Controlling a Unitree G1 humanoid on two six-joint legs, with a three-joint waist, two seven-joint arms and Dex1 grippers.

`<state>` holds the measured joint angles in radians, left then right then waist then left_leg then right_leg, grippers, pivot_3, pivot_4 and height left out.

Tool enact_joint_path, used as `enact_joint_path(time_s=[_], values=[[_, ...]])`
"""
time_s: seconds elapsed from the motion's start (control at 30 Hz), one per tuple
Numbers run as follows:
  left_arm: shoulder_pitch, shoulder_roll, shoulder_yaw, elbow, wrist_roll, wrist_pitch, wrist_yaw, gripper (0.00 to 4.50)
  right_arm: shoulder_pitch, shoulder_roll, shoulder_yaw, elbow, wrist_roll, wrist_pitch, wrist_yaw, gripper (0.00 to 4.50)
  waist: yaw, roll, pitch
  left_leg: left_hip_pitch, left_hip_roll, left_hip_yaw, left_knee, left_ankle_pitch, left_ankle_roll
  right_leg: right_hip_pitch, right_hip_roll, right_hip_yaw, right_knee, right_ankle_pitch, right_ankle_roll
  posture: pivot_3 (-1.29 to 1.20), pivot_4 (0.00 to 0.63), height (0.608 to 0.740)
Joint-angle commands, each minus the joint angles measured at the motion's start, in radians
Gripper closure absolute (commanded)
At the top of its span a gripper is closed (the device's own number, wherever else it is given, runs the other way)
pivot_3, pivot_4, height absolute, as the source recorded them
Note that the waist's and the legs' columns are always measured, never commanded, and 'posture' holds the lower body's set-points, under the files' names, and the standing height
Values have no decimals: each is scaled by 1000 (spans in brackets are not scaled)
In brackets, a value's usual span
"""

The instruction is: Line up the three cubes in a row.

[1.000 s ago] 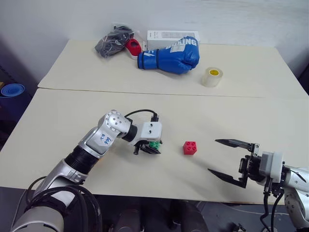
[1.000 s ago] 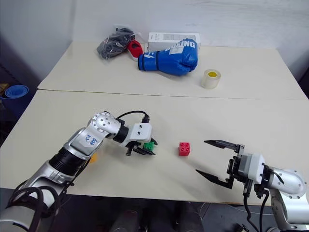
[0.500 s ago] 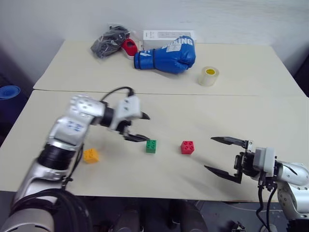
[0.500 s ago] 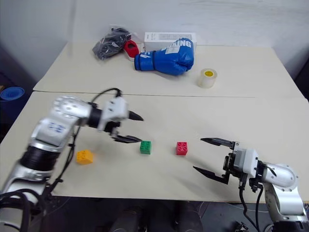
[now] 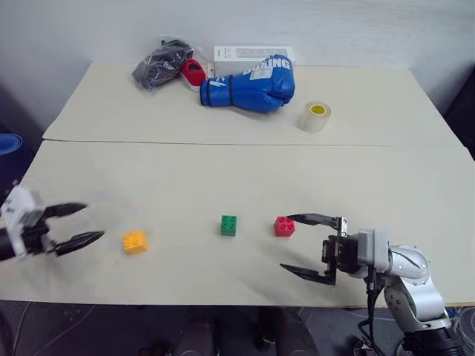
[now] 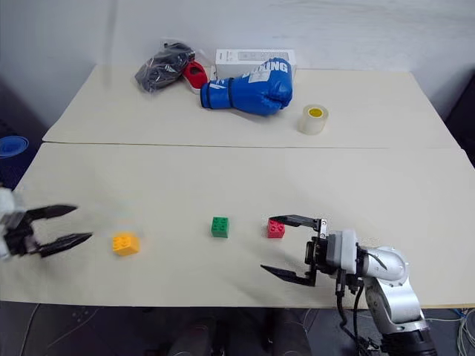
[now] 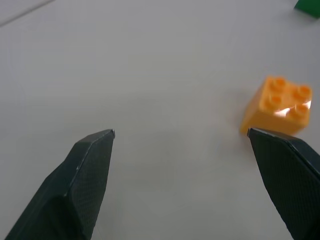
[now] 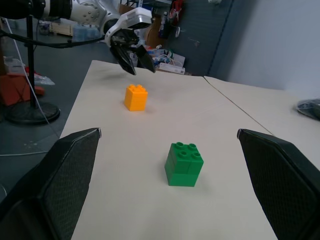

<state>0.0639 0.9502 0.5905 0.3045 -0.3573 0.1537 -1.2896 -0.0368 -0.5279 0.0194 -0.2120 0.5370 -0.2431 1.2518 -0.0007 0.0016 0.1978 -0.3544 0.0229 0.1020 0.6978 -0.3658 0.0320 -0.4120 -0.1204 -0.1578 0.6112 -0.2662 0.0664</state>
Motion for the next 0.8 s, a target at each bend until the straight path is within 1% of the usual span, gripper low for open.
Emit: enact_joint_path(time_s=[0.03,0.1,0.13,0.27,0.37,0.43,0.47,0.5,0.63,0.73,0.77,0.8], values=[[77,5,71,-20,-37,-33,-21,20,-26,12,3,-8,7,-12,0,0,2,0,0,0,0,0,0,0,0,0,0,0,0,0,0,0,150,740],[101,-16,78,-79,-62,-64,-26,20,-39,11,2,5,8,-12,5,0,5,0,0,0,-1,0,0,0,0,0,-2,0,0,0,0,0,150,740],[109,-25,64,-125,-79,-47,-26,20,-45,9,2,12,8,-12,9,0,8,0,0,0,-1,-1,0,-1,1,0,-3,0,-2,0,0,0,150,740],[106,-54,-50,-269,-98,7,-14,20,-55,1,-3,28,5,-14,19,0,14,0,0,0,-3,-1,0,-1,1,-1,-6,0,-1,0,-1,0,150,740],[60,-72,-132,-304,-91,25,11,20,-54,-5,-11,30,2,-15,19,0,11,0,0,0,-3,0,-1,-1,1,-1,-6,0,0,0,-1,0,150,740],[32,-72,-178,-285,-64,-2,10,20,-49,-12,-20,26,2,-15,19,0,5,0,0,0,-3,0,-1,-1,1,-1,-5,0,1,0,-1,0,150,740],[24,-70,-196,-266,-48,-29,7,399,-45,-16,-25,24,2,-16,18,0,2,0,0,0,-3,0,-1,-1,1,-1,-5,0,2,0,-1,0,150,740],[18,-65,-211,-249,-36,-49,-1,526,-41,-20,-30,22,2,-17,16,0,0,0,0,0,-3,1,-1,-1,1,-1,-5,0,3,0,-1,0,150,740],[-37,-59,-256,-197,-14,-107,-11,1738,-25,-31,-48,20,0,-24,10,0,-1,0,0,0,-3,1,-1,-1,1,-1,-4,0,3,0,-1,0,150,740],[-78,-54,-299,-205,-12,-124,-36,2773,-15,-32,-59,18,-7,-31,4,0,-1,0,0,0,-3,1,-1,-1,1,-1,-4,0,3,0,-1,0,150,740],[-101,-54,-316,-209,-12,-127,-45,2987,-12,-33,-62,17,-8,-33,1,0,-1,0,0,0,-3,1,-1,-1,1,-1,-4,0,3,0,-1,0,150,740],[-124,-54,-330,-208,-12,-131,-51,3011,-9,-34,-65,16,-8,-34,-3,0,0,0,0,0,-3,1,-1,-1,1,-1,-4,0,3,0,-1,0,150,740]])
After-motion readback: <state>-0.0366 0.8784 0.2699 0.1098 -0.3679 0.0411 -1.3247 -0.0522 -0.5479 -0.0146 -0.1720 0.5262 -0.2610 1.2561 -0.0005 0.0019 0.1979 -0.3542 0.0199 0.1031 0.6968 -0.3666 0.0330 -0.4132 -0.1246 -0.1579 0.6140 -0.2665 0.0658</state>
